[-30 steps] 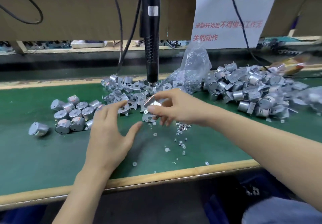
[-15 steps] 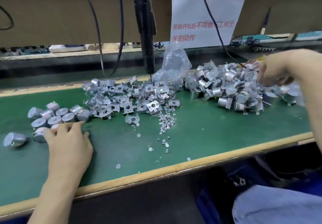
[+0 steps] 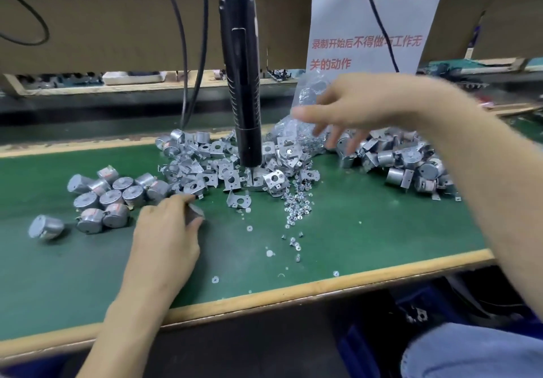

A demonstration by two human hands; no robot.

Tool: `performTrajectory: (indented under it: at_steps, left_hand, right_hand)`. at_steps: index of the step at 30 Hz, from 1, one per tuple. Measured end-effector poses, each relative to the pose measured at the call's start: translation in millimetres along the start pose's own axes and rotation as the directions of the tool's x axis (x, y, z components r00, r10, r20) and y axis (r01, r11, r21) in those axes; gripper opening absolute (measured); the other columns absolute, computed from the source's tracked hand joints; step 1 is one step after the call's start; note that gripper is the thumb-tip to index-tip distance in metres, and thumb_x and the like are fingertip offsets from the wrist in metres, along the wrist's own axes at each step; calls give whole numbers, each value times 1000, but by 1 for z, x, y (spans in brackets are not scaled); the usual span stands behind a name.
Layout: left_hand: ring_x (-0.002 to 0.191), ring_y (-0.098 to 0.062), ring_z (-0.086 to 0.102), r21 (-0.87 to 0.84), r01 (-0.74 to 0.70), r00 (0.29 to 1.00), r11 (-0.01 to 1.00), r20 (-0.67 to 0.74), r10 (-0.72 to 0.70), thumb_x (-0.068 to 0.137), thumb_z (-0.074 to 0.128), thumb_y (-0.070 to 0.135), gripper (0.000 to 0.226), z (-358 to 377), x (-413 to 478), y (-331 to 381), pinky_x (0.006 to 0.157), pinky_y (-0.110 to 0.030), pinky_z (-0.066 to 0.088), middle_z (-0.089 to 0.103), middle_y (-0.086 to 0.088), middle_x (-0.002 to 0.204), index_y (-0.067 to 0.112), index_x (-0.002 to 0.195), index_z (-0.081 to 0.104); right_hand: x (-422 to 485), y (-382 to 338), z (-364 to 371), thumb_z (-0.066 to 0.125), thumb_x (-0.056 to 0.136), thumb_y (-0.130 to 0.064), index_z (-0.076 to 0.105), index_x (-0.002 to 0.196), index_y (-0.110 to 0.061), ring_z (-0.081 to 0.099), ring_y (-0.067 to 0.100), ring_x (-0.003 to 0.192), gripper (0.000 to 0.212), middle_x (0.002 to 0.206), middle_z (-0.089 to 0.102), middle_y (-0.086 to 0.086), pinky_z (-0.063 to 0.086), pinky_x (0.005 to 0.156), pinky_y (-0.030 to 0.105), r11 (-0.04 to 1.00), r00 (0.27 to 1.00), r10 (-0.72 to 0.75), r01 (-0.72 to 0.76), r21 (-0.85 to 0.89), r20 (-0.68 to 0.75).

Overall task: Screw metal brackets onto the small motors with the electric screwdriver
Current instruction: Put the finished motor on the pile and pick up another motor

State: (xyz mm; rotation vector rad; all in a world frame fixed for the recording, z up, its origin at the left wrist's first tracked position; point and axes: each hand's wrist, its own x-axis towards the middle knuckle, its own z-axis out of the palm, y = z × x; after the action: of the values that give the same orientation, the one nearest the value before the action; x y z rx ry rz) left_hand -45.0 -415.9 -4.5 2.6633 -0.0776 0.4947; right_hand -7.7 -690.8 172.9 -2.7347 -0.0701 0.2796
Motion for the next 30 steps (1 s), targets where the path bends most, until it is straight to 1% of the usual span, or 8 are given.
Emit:
performTrajectory:
  at_steps: [3, 6, 10, 13, 17, 22, 27, 30]
  left_hand:
    - [101, -36, 52, -28, -96, 994, 995, 48, 98, 91, 66, 13, 34, 6, -8, 14, 91, -42, 42, 67, -10, 111, 7, 124, 63]
    - [103, -33, 56, -47, -149, 984, 988, 93, 153, 92, 64, 13, 33, 11, -11, 21, 88, -39, 41, 63, -9, 117, 8, 125, 62]
    - [105, -30, 58, -158, -116, 986, 980, 98, 133, 91, 66, 16, 31, 9, -9, 21, 88, -38, 45, 65, -7, 116, 9, 120, 58]
    - [102, -27, 61, -204, -80, 991, 976, 89, 99, 90, 68, 23, 28, 7, -7, 19, 85, -36, 47, 69, -2, 109, 12, 115, 60]
    - [93, -23, 62, -230, -138, 984, 963, 80, 160, 92, 65, 25, 22, 5, -7, 19, 85, -36, 49, 65, 1, 98, 15, 111, 68]
    - [104, -18, 56, -242, -174, 973, 955, 109, 205, 94, 61, 26, 29, 9, -9, 20, 90, -28, 44, 58, 5, 109, 22, 122, 69]
    - [110, -18, 53, -254, -184, 968, 949, 123, 220, 90, 68, 25, 42, 17, -8, 19, 91, -22, 37, 60, 6, 116, 24, 131, 60]
    - [104, -18, 56, -248, -184, 968, 951, 120, 218, 88, 72, 29, 39, 20, -7, 18, 91, -26, 40, 63, 9, 109, 25, 125, 62]
  right_hand:
    - [18, -25, 41, 47, 94, -74, 35, 156, -7, 66, 24, 120, 92, 141, 61, 11, 49, 99, 35, 991, 978, -116, 103, -79, -174]
    - [29, -39, 74, 63, 95, -58, 7, 165, -14, 46, 23, 142, 99, 163, 36, 10, 38, 106, 30, 937, 959, -215, 256, 237, -184]
    - [37, -55, 93, 64, 90, -15, 36, 156, -15, 60, 22, 126, 71, 136, 64, 7, 44, 112, 47, 535, 910, -398, 334, 776, -117]
    - [36, -71, 101, 63, 81, -17, 57, 131, -12, 65, 17, 97, 51, 100, 69, 1, 49, 101, 40, 331, 879, -440, 351, 876, -186]
    - [36, -79, 106, 65, 98, -14, 63, 113, -2, 65, 25, 91, 19, 93, 63, 8, 51, 94, 41, 311, 858, -394, 463, 830, -331]
    - [32, -74, 102, 50, 97, -49, 60, 104, 3, 58, 24, 63, 53, 78, 58, 11, 48, 65, 38, 179, 860, -258, 490, 853, -440]
    - [33, -54, 101, -1, 100, -69, 53, 81, -9, 41, 18, 47, 83, 60, 46, 5, 37, 51, 27, 94, 872, -347, 398, 913, -344]
    - [31, -45, 105, -2, 95, -74, 49, 74, -12, 39, 17, 45, 83, 57, 46, 2, 36, 50, 27, 110, 876, -401, 337, 935, -269]
